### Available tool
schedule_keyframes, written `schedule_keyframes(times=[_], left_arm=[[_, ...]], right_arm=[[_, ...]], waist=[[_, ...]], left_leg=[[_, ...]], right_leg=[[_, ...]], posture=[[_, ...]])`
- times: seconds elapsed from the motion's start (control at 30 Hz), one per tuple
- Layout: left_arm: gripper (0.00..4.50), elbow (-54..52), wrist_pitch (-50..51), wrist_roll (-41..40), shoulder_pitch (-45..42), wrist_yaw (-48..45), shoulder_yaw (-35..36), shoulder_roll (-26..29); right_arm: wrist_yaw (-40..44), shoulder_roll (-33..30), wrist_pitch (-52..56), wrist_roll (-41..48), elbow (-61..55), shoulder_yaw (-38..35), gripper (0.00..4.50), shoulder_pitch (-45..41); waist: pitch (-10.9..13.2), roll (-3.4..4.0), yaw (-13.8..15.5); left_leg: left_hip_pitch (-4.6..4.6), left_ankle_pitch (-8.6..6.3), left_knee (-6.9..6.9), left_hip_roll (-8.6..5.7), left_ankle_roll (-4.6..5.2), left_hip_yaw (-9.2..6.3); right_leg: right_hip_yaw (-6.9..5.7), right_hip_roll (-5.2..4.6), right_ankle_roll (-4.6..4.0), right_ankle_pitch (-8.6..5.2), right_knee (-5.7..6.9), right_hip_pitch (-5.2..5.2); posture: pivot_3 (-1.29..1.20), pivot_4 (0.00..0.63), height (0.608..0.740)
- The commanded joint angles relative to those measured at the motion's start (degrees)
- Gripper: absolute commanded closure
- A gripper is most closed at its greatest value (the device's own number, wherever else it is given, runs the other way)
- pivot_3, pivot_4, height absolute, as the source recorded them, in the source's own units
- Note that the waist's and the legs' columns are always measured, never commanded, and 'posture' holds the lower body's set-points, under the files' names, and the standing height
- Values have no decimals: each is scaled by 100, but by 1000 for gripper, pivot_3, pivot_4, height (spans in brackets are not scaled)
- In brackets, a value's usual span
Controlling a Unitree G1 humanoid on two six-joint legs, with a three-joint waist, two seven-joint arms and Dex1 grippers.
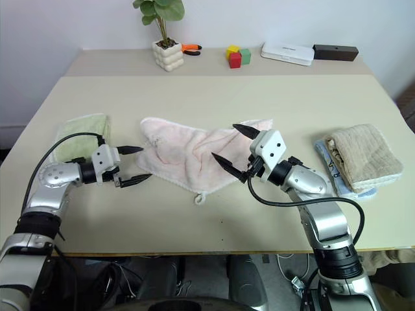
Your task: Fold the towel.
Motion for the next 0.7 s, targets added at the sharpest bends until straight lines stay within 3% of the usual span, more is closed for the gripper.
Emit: schedule_keyframes(times=[0.03, 0.2, 0.23, 0.33, 0.5, 0.7], left_arm=[[1758, 405, 206, 335, -26, 8, -310, -117], [4267, 512, 592, 256, -202, 113, -303, -223], [4461, 502, 554, 236, -208, 126, -270, -224], [4461, 123, 910, -110, -118, -129, -101, -138], [4461, -900, 1437, -692, 242, -295, 307, 119], [4461, -1352, 1391, -636, 493, 112, 572, 194]], right_arm=[[-135, 7, -130, -54, -192, -161, 0, -49], [-136, -118, -160, -97, -259, -249, 0, 141], [-98, -190, -205, -138, -234, -275, 0, 196], [127, -557, -440, -305, -60, -381, 0, 353], [650, -1780, -1934, -1470, 1211, -313, 0, 619], [611, -2084, -2678, -2367, 2488, 135, 0, 31]], waist=[[-8, 8, 22], [-23, 20, 30], [-24, 19, 21], [-24, 19, 8], [-19, 14, -12], [-15, 11, -79]], left_leg=[[2, 0, 0, 0, 0, -1], [30, 0, 1, 0, 0, -2], [31, 0, 1, 1, 0, -4], [30, 0, 1, 1, 0, -3], [23, 0, -4, 3, 0, -2], [17, 0, -4, 3, 1, -1]], right_leg=[[0, 0, 0, 0, 1, 2], [-1, 1, -1, -1, 0, 33], [-1, 3, -1, -1, 1, 33], [0, 2, -1, -2, -1, 33], [-1, 4, -1, -2, -5, 24], [1, 5, -3, -2, -4, 14]], posture=[[0, 150, 740], [0, 150, 740], [0, 150, 740], [0, 150, 740], [0, 150, 740], [0, 150, 740]])
